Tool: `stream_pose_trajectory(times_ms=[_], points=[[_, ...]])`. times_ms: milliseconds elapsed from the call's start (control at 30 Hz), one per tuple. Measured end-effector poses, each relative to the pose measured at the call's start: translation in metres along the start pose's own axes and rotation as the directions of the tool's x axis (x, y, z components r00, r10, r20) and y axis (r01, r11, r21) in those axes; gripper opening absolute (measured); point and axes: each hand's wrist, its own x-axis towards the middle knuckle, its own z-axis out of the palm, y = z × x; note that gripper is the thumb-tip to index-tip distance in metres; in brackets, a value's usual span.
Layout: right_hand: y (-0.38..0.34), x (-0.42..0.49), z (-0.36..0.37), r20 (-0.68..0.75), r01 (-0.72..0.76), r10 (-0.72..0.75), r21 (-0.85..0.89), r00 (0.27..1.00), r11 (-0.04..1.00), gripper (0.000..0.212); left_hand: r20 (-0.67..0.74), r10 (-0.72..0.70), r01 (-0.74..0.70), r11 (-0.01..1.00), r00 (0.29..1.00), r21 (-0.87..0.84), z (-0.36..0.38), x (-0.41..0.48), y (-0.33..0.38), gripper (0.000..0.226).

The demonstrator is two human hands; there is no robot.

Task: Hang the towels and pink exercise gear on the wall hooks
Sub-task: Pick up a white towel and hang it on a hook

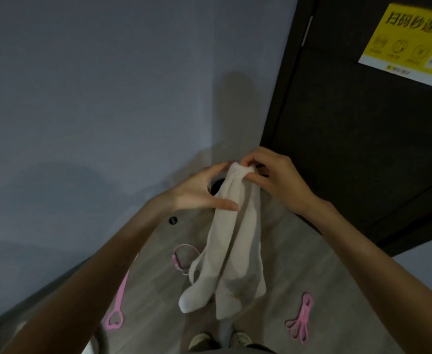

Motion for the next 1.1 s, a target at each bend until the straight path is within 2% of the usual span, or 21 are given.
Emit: stream_pose_trajectory(times_ms=[100,300,433,533,600,667,733,867,900,967,1033,1100], points=[[0.002,-0.002,-0.005,-0.031,0.013,-0.013,-0.017,0.999,1.0,0.017,0.01,0.029,-0.029,0.996,1.0,-0.084,-0.001,0.01,0.001,0.063],[0.001,0.0,-0.038,-0.302,-0.009,-0.009,-0.057,0.953,0.998,0.019,-0.018,0.023,-0.025,0.993,1.0,-0.114,0.006,0.03,-0.011,0.03],[0.0,0.005,-0.057,-0.326,0.012,-0.044,-0.101,0.944,0.995,0.016,-0.071,0.044,-0.056,0.981,0.997,-0.184,0.015,0.045,-0.005,0.011],[0.005,0.003,-0.066,-0.331,0.021,-0.073,-0.158,0.941,0.987,0.015,-0.172,0.04,-0.069,0.984,0.984,-0.164,0.016,0.057,0.005,0.009],[0.011,-0.001,-0.07,-0.317,0.023,-0.084,-0.192,0.945,0.981,0.014,-0.316,0.073,-0.093,0.994,0.946,-0.049,0.012,0.064,0.008,0.009],[0.016,-0.006,-0.072,-0.273,0.019,-0.09,-0.25,0.958,0.968,0.014,-0.467,0.137,-0.086,0.988,0.874,0.129,0.006,0.071,0.009,0.008],[0.019,-0.01,-0.073,-0.226,0.03,-0.103,-0.302,0.969,0.953,0.017,-0.554,0.19,-0.059,0.968,0.811,0.245,0.0,0.075,0.017,0.011],[0.022,-0.016,-0.072,-0.226,0.058,-0.162,-0.407,0.961,0.912,0.022,-0.665,0.195,-0.103,0.979,0.721,0.175,0.001,0.077,0.04,0.012],[0.024,-0.016,-0.072,-0.242,0.07,-0.187,-0.422,0.952,0.904,0.022,-0.66,0.174,-0.162,0.984,0.731,0.08,0.003,0.076,0.045,0.01],[0.028,-0.016,-0.072,-0.286,0.087,-0.224,-0.421,0.932,0.903,0.021,-0.551,0.146,-0.279,0.946,0.821,-0.165,0.009,0.074,0.052,0.007],[0.032,-0.014,-0.071,-0.336,0.094,-0.239,-0.394,0.911,0.914,0.021,-0.387,0.18,-0.288,0.926,0.904,-0.244,0.015,0.074,0.056,0.01],[0.033,-0.012,-0.07,-0.387,0.092,-0.238,-0.358,0.891,0.929,0.019,-0.25,0.207,-0.272,0.926,0.946,-0.261,0.022,0.073,0.059,0.014]])
